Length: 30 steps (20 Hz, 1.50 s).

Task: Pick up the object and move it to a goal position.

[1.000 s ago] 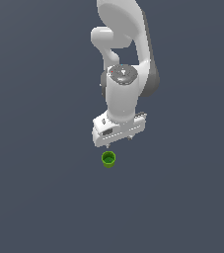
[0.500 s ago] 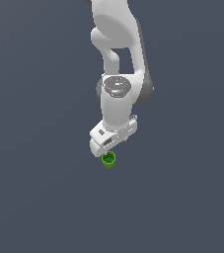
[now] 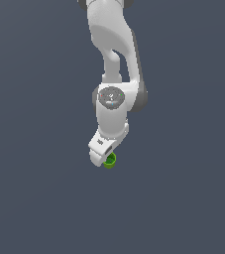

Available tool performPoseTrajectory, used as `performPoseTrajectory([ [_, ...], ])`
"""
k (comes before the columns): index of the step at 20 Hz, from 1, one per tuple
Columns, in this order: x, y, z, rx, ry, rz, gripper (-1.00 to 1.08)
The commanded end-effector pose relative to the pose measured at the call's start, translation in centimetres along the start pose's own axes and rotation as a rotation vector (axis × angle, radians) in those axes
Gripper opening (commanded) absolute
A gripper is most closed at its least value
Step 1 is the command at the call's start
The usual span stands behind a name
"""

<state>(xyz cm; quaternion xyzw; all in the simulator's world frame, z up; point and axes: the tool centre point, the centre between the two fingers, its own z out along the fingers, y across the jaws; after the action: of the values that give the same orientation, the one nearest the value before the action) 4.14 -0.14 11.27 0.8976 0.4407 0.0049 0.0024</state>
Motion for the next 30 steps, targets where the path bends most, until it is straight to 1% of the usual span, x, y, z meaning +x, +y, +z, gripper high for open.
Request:
performPoseTrajectory([
  [1,-0.2,0.3,0.5,0.002,-0.002,-0.057,1.0],
  [7,-0.6,0.8,1.5,0.007,-0.005,-0.151,1.0],
  [12,-0.7,1.0,1.9,0.009,-0.006,-0.193,1.0],
  [20,-0.8,1.1,2.4,0.009,-0.006,-0.199,1.0],
  [30,-0.9,1.0,6.8,0.009,-0.006,-0.204,1.0],
])
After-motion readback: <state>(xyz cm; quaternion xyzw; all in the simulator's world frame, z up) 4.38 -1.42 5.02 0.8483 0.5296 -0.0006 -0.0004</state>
